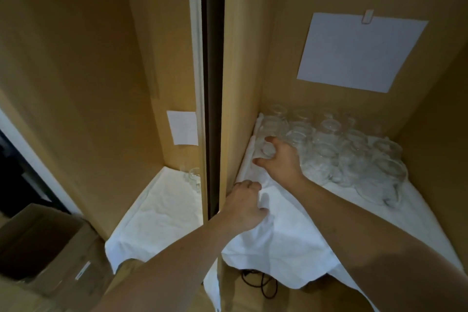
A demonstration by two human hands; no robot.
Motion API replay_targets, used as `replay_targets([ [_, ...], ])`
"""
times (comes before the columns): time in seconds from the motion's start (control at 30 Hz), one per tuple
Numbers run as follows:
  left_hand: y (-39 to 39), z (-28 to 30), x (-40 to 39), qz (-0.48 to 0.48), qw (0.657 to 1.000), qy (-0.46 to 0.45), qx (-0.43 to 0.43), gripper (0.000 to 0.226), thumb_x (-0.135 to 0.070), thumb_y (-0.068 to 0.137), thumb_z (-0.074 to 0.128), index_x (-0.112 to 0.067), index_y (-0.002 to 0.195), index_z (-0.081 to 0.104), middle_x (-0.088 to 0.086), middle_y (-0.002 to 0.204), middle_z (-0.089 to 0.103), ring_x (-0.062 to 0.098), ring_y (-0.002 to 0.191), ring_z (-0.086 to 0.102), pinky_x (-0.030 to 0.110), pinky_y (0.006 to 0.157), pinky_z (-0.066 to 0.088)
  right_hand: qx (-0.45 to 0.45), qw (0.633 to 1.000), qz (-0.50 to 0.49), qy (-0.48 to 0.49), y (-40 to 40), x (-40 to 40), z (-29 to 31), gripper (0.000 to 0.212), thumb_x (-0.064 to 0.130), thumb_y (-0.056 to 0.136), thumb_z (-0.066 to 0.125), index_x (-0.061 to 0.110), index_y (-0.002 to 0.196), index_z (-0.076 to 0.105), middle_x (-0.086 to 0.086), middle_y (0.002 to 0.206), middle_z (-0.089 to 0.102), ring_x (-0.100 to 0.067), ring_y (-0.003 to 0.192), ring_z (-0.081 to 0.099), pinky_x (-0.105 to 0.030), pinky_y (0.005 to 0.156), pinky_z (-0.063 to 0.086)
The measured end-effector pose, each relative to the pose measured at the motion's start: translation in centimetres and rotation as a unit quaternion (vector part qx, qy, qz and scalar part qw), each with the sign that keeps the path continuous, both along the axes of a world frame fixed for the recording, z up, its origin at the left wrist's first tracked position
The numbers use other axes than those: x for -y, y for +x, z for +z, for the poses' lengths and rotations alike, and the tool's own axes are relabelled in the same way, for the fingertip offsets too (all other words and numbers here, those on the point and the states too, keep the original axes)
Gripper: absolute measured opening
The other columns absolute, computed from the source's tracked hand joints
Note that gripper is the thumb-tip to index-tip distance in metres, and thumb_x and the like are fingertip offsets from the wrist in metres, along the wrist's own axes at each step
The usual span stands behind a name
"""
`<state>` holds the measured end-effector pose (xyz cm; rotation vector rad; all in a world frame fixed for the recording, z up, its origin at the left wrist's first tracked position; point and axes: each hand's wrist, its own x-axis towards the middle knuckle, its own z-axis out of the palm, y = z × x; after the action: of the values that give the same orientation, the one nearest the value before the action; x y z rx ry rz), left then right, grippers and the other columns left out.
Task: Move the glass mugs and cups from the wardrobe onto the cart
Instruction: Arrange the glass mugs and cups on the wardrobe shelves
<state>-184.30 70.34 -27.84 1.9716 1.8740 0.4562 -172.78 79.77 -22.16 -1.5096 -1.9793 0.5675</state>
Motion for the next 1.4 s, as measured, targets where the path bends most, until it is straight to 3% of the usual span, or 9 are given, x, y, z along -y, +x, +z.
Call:
replay_targets([
  [0.13, -0.4, -0.8, -0.7, -0.020, 1.000, 0.010, -0.006, 0.064, -0.045, 0.091, 0.065, -0.016, 0.145, 0.045, 0.004, 0.144, 0.048, 0.025, 0.137, 0.041, 0.038, 0.113, 0.037, 0.014, 1.000, -0.004, -0.002, -0.6, 0.0, -0.4, 0.077, 0.036, 0.078, 0.085, 0.016, 0.145, 0.053, -0.014, 0.139, 0.058, -0.029, 0.127, 0.055, -0.036, 0.105, 0.044],
  [0.33, -0.9, -2.1, -1.1, -0.050, 0.999, 0.014, 0.002, 0.064, -0.046, 0.091, 0.066, -0.013, 0.143, 0.048, 0.007, 0.141, 0.050, 0.027, 0.134, 0.043, 0.037, 0.113, 0.037, 0.076, 0.997, -0.019, -0.005, -1.5, 0.0, -0.7, 0.075, 0.040, 0.088, 0.075, 0.022, 0.152, 0.043, -0.017, 0.147, 0.046, -0.033, 0.130, 0.051, -0.035, 0.103, 0.044],
  [0.53, -1.2, -2.1, -1.0, -0.083, 0.997, -0.001, -0.004, 0.067, -0.048, 0.091, 0.065, -0.014, 0.145, 0.046, 0.007, 0.140, 0.049, 0.028, 0.134, 0.041, 0.039, 0.112, 0.037, 0.082, 0.995, -0.059, 0.000, -0.8, 1.7, -1.0, 0.087, 0.051, 0.088, 0.071, 0.028, 0.159, 0.026, -0.015, 0.151, 0.042, -0.033, 0.134, 0.046, -0.045, 0.104, 0.047],
  [0.97, 0.4, 2.4, 4.0, -0.034, 0.999, 0.032, 0.001, 0.062, -0.043, 0.093, 0.062, -0.011, 0.144, 0.048, 0.010, 0.140, 0.051, 0.030, 0.135, 0.041, 0.033, 0.112, 0.032, 0.110, 0.992, -0.058, -0.010, 4.6, 9.1, -0.1, 0.071, 0.042, 0.091, 0.069, 0.026, 0.153, 0.038, -0.008, 0.153, 0.042, -0.029, 0.136, 0.043, -0.040, 0.108, 0.043],
  [1.4, 0.7, 3.3, 16.7, 0.062, 0.996, 0.015, -0.063, 0.065, -0.044, 0.094, 0.066, -0.016, 0.148, 0.042, 0.007, 0.150, 0.042, 0.029, 0.140, 0.034, 0.044, 0.112, 0.040, 0.152, 0.986, 0.045, -0.046, 6.6, 17.9, -2.3, 0.074, 0.049, 0.090, 0.067, 0.027, 0.154, 0.037, -0.003, 0.154, 0.043, -0.029, 0.136, 0.042, -0.042, 0.109, 0.042],
])
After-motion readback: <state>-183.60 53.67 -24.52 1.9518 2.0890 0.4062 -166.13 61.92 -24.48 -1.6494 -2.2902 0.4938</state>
